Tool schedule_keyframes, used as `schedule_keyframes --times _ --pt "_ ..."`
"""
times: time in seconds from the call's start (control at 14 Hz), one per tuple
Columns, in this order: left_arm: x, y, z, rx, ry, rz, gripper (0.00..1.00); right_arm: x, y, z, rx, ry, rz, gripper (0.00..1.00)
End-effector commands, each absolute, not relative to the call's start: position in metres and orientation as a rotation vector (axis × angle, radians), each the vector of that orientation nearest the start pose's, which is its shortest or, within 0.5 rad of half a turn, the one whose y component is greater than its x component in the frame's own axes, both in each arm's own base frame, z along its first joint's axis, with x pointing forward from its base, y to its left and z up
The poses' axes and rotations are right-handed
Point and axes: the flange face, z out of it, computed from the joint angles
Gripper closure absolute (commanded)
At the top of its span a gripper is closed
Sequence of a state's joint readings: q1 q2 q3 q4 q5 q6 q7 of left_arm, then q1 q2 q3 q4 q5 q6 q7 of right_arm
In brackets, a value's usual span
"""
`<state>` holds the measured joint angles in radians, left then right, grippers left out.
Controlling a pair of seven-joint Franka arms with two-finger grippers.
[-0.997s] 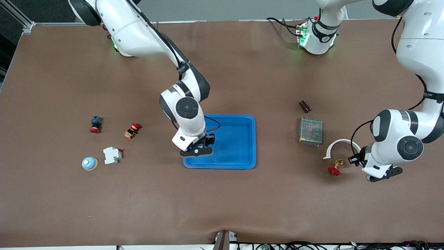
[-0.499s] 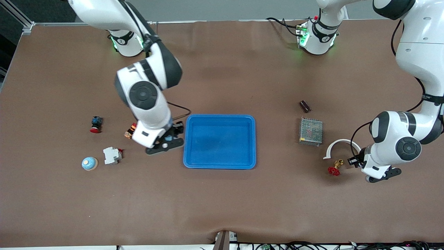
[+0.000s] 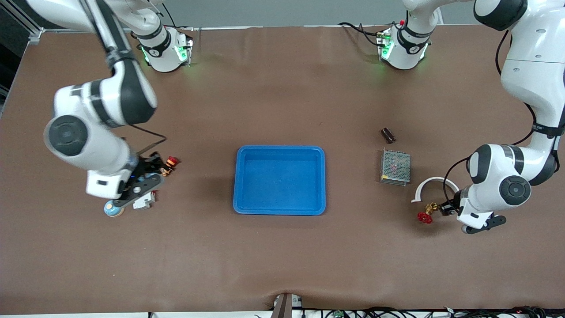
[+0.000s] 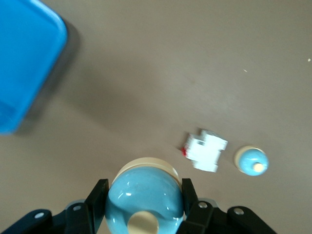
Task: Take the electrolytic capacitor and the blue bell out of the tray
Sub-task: 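Place the capacitor inside the white arc while the right gripper carries the bell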
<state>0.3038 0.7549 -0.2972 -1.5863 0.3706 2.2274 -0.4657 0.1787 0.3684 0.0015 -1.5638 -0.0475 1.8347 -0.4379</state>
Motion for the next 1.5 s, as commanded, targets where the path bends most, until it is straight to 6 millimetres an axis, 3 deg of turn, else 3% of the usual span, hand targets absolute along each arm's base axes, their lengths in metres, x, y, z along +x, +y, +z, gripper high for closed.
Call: schedule_keyframes --times 0.0,0.21,0.57,0.78,1.0,1.42 --pt "0.693 0.037 0.217 -2.998 -0.459 0.026 0.00 0.640 0.073 0.415 -2.931 -1.086 0.178 0.51" --pt "0.693 0.035 0.240 -2.994 -0.455 -0.007 0.00 0.632 0.043 0.397 -2.897 -1.120 0.221 0.51" --pt "0.694 0.018 0.320 -2.979 -0.435 -0.087 0.00 0.584 0.006 0.370 -2.892 -1.137 0.190 0.51" --pt "0.692 0.017 0.376 -2.962 -0.447 -0.153 0.00 0.553 -0.004 0.345 -2.887 -1.174 0.147 0.51" --pt "0.692 0.009 0.397 -2.971 -0.441 -0.152 0.00 0.535 -0.019 0.311 -2.875 -1.214 0.116 0.51" --pt "0.667 -0.004 0.481 -3.014 -0.524 -0.129 0.00 0.511 -0.026 0.261 -2.895 -1.235 0.018 0.51"
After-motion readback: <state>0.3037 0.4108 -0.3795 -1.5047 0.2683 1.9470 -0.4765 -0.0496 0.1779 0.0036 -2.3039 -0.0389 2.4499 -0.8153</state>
